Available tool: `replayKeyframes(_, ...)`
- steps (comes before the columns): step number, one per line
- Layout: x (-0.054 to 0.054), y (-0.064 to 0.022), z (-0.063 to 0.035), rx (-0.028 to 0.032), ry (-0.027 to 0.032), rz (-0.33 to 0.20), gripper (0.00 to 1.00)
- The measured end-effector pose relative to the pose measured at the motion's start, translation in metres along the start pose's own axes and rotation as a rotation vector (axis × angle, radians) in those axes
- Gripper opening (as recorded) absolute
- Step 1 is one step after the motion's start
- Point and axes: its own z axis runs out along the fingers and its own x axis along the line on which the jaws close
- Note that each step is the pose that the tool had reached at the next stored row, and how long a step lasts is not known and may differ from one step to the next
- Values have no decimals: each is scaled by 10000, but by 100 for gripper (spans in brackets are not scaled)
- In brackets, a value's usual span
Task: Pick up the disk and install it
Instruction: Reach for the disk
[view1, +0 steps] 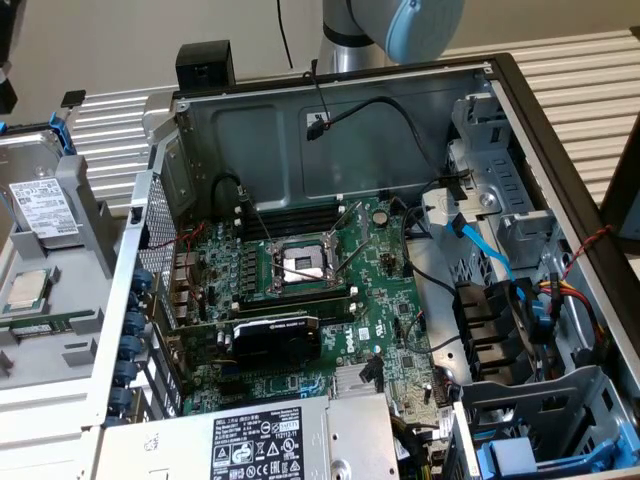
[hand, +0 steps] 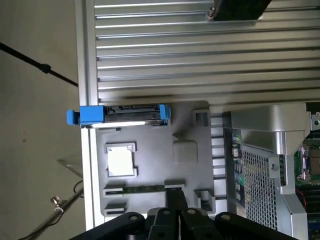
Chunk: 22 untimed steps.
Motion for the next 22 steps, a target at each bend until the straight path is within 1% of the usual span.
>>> replayKeyframes(2,39,13,0,11,160,2,11)
replayKeyframes(4,71,25,-1,24,345,4,11)
replayKeyframes(5,91,31,-3,29,403,4,11)
replayKeyframes(6,112,40,-2,28,411,4,11)
replayKeyframes(8,144,56,-1,36,399,4,11)
replayKeyframes(9,162,67,-1,57,352,4,11)
replayKeyframes(10,181,78,-1,82,327,3,11)
replayKeyframes(11,205,91,-1,106,318,3,11)
replayKeyframes(14,270,100,-1,127,316,-13,11)
replayKeyframes(16,293,137,0,210,299,-27,11)
replayKeyframes(17,303,159,0,244,279,-30,11)
replayKeyframes(18,317,176,0,285,245,-30,11)
replayKeyframes(20,340,201,1,406,175,-31,11)
replayKeyframes(21,352,214,0,468,153,-31,11)
replayKeyframes(22,367,229,0,514,140,-31,11)
